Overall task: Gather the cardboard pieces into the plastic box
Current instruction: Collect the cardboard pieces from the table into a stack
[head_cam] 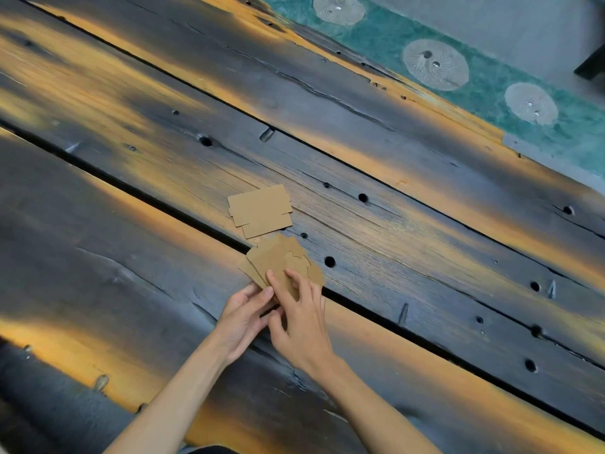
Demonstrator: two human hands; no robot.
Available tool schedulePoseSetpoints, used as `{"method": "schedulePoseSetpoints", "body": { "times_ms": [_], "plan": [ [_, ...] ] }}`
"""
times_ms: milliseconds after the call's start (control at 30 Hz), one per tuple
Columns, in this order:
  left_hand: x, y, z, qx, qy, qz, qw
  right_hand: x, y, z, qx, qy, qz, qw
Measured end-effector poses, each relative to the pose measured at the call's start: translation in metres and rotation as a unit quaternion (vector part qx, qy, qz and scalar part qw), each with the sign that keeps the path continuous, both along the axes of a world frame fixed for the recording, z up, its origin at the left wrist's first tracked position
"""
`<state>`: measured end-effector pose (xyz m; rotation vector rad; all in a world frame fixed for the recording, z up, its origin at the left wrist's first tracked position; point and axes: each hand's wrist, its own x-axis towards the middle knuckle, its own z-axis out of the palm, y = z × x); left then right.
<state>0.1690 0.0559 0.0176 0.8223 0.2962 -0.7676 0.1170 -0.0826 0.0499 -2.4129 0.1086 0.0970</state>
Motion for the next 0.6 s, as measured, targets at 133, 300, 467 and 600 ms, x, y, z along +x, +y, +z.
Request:
{"method": "schedulePoseSetpoints", "body": {
  "times_ms": [133, 300, 467, 600],
  "plan": [
    [0.006, 0.005, -0.007, 0.043, -0.003, 0.005, 0.999, 0.010, -0.001, -0.008, 0.044, 0.032, 0.023, 0.998],
    [0.021, 0.021, -0.020, 0.136, 0.039, 0.085, 0.986, 0.069, -0.018, -0.016, 0.068, 0.046, 0.062, 0.995],
    [0.041, 0.042, -0.021, 0.216, 0.049, 0.127, 0.967, 0.182, -0.040, -0.019, -0.030, 0.057, 0.055, 0.996],
    [0.058, 0.052, -0.022, 0.241, 0.054, 0.133, 0.960, 0.254, -0.042, -0.033, -0.113, 0.113, 0.134, 0.978]
  ]
}}
